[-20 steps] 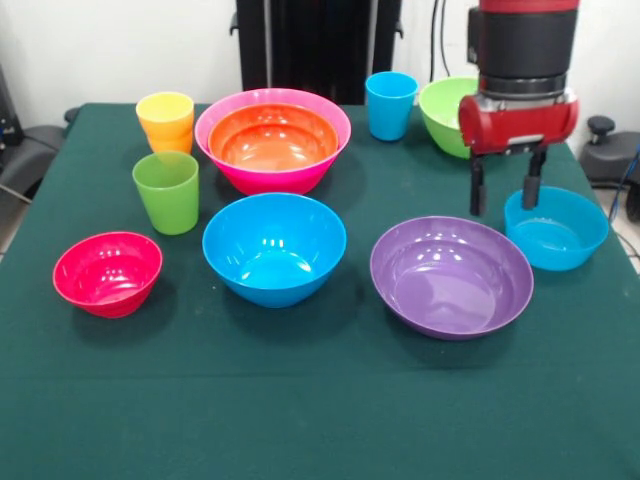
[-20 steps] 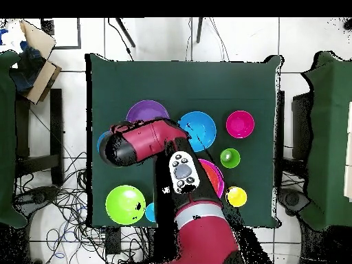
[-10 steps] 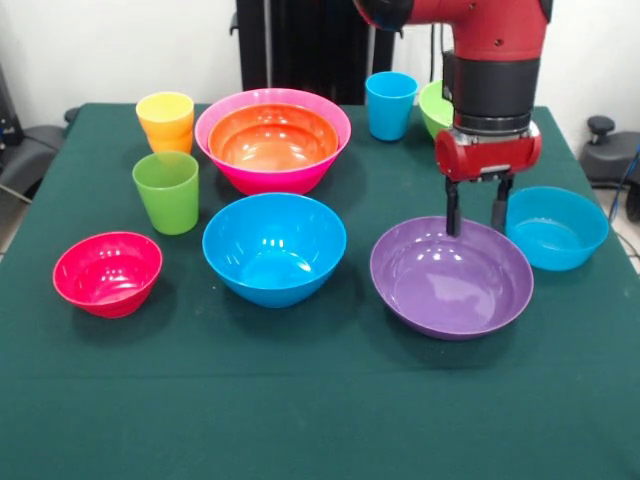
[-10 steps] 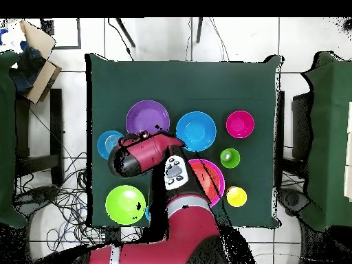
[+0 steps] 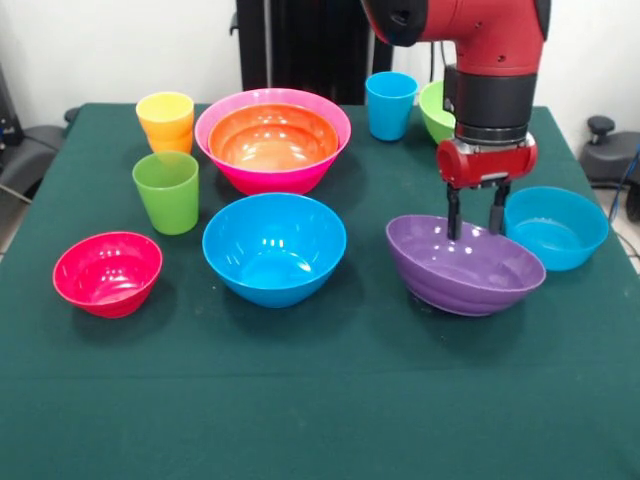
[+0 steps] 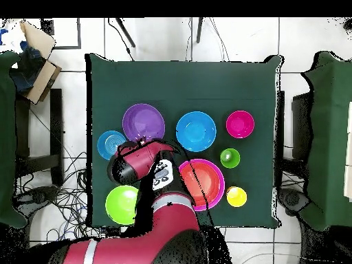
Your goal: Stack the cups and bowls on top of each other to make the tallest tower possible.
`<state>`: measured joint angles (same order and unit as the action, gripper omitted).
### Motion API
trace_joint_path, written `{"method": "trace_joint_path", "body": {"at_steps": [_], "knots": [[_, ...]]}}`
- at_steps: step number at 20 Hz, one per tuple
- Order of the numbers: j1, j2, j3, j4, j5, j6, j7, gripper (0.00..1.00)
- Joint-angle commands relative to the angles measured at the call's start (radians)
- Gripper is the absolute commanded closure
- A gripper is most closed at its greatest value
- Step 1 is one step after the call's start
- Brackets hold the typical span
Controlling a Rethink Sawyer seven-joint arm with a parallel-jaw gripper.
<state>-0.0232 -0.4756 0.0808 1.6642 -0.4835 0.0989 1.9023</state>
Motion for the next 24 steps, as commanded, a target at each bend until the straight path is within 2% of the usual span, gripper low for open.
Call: {"method": "trace_joint_path", "body": {"at_steps": [1, 17, 24], "knots": [[-0.02, 0.025, 0.039, -0.006, -0.052, -0.02, 0.04, 0.0], [-0.03, 0.015, 0.049, 0.007, -0.053, -0.018, 0.036, 0.0], [-0.065, -0.08, 0.094, 0.091, -0.046, 0.043, 0.007, 0.0]]}}
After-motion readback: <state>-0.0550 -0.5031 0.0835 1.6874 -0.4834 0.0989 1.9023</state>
